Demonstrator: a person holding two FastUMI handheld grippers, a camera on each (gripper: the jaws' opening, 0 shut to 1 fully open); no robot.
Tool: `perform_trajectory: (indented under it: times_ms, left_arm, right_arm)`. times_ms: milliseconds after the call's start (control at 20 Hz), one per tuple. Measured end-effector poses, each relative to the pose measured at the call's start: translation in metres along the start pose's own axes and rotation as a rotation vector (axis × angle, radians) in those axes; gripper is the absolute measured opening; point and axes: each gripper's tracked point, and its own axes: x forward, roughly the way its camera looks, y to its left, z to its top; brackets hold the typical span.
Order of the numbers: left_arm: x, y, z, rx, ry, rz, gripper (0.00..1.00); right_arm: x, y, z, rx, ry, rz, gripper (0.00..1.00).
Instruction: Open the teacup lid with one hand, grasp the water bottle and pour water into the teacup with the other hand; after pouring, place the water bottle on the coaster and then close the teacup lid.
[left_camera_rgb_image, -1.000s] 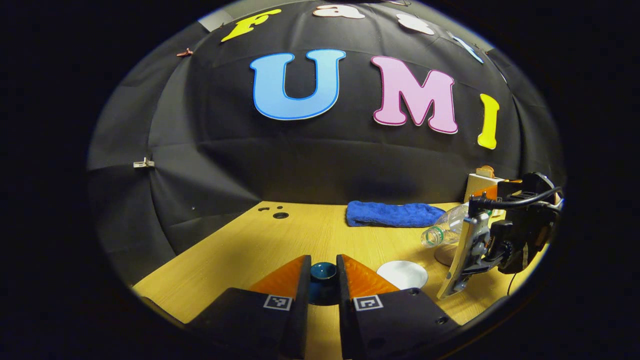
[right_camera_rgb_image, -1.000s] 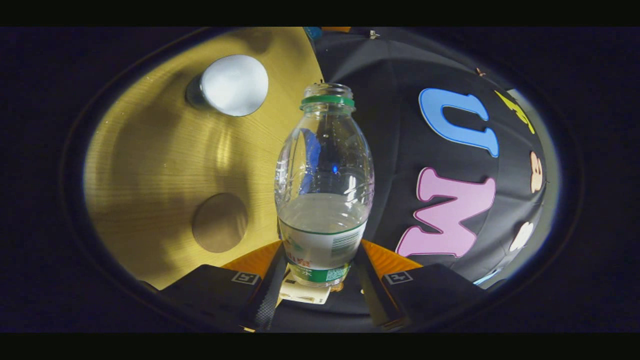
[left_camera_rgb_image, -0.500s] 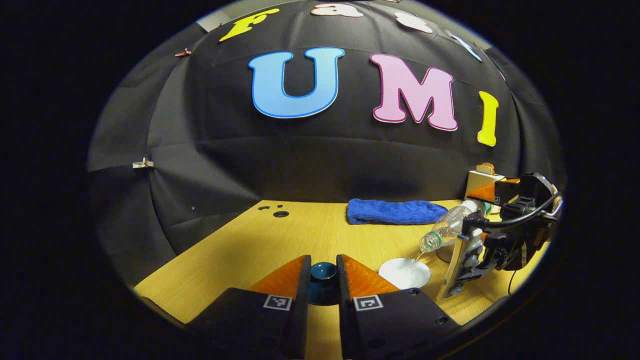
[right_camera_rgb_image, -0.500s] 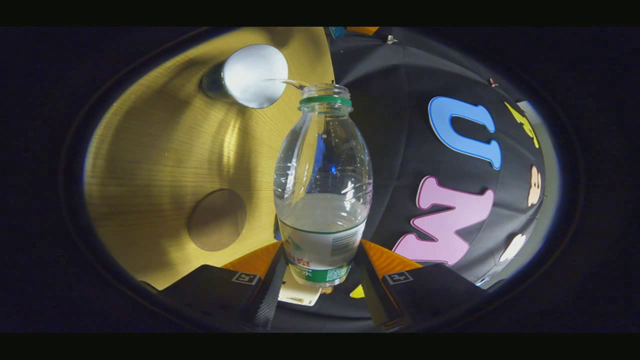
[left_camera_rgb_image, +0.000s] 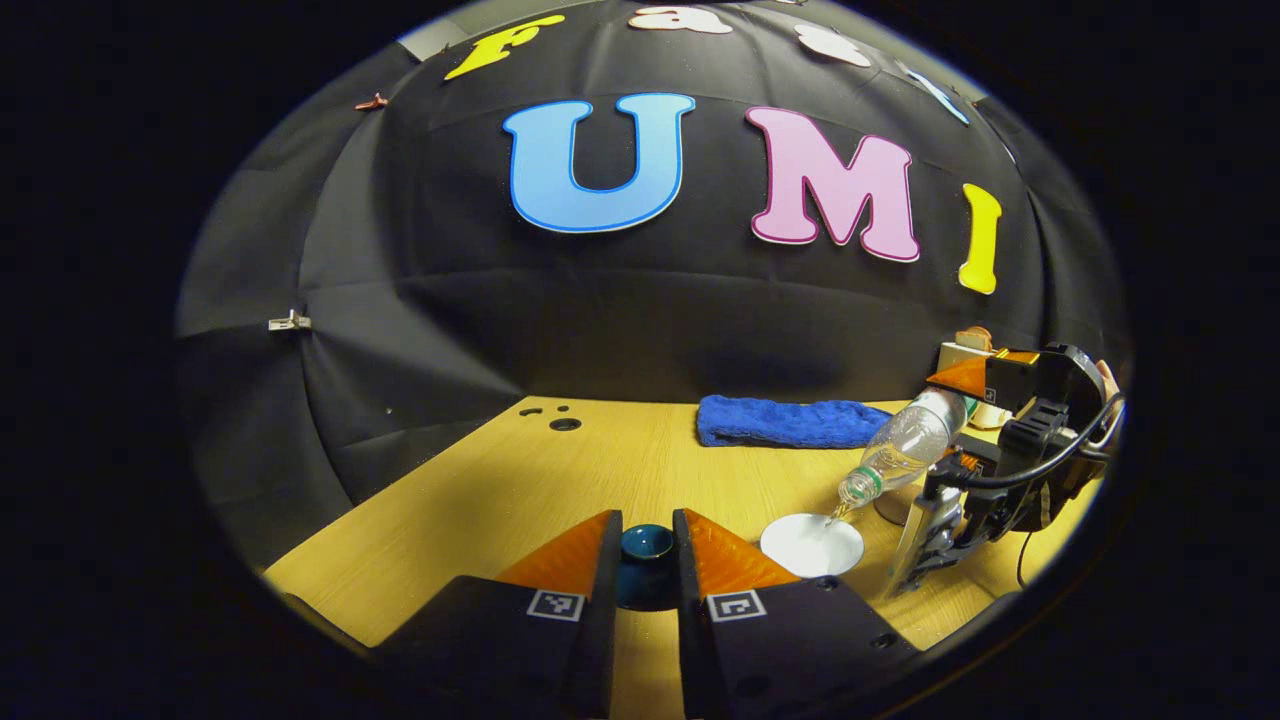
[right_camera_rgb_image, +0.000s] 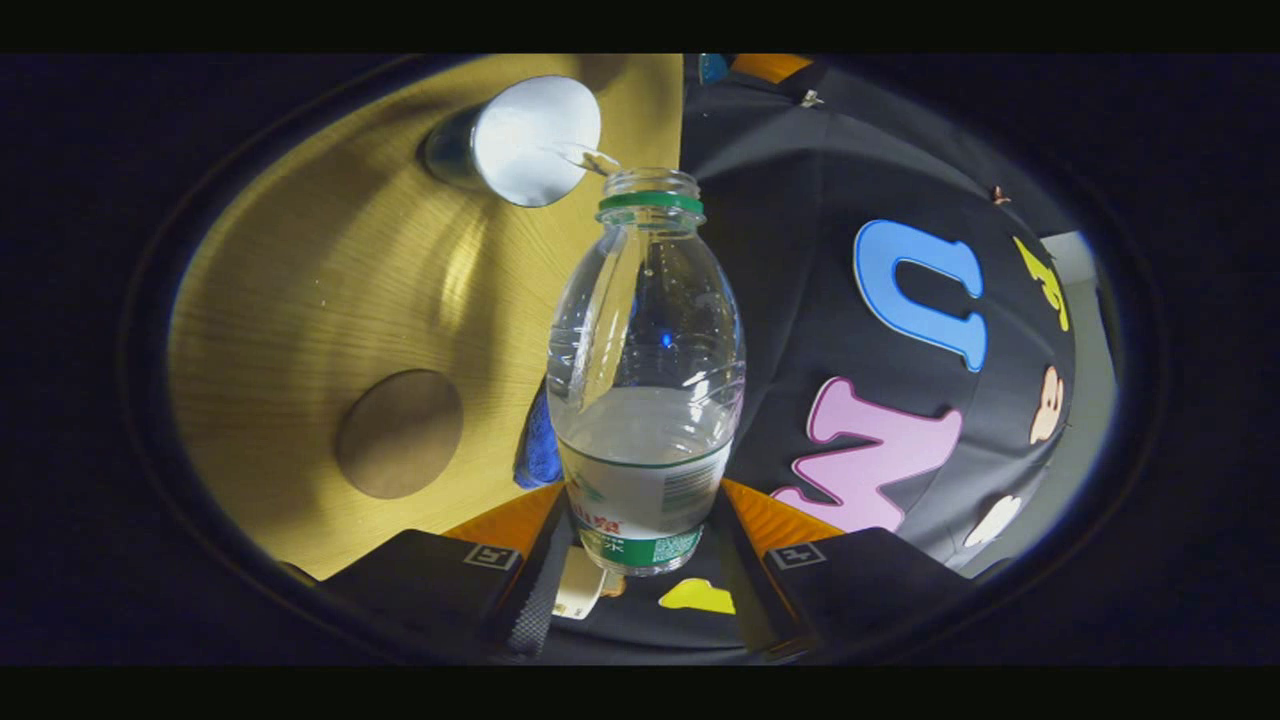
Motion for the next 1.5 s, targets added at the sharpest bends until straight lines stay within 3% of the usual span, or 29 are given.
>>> perform_trajectory:
  times_ms: [100,150,550,650,850,900,1100,1500]
  left_arm:
    - [-0.001,0.001,0.000,0.000,0.001,0.002,0.27]
    - [-0.001,0.001,0.000,-0.001,0.001,0.002,0.34]
    - [-0.001,0.000,0.000,-0.001,0.000,0.000,0.27]
    - [-0.002,-0.001,0.001,-0.003,-0.001,0.000,0.30]
    - [-0.002,0.001,0.000,-0.004,0.001,0.001,0.27]
    - [-0.002,0.000,-0.001,-0.005,0.001,0.001,0.34]
    - [-0.004,0.002,-0.001,-0.009,0.004,0.004,0.30]
    - [-0.004,0.000,0.001,-0.007,-0.004,-0.003,0.27]
  right_arm:
    - [0.002,-0.003,-0.001,-0.013,-0.006,-0.005,0.75]
    - [0.002,-0.005,0.000,-0.019,-0.009,-0.011,0.75]
    - [0.003,-0.013,-0.001,-0.047,-0.017,-0.066,0.75]
    - [0.004,-0.016,0.001,-0.066,-0.030,-0.085,0.75]
    - [0.007,-0.022,0.001,-0.093,-0.048,-0.113,0.75]
    - [0.008,-0.024,0.001,-0.100,-0.051,-0.123,0.74]
    - [0.008,-0.028,0.002,-0.119,-0.062,-0.154,0.74]
    - [0.003,-0.044,0.009,-0.185,-0.108,-0.269,0.74]
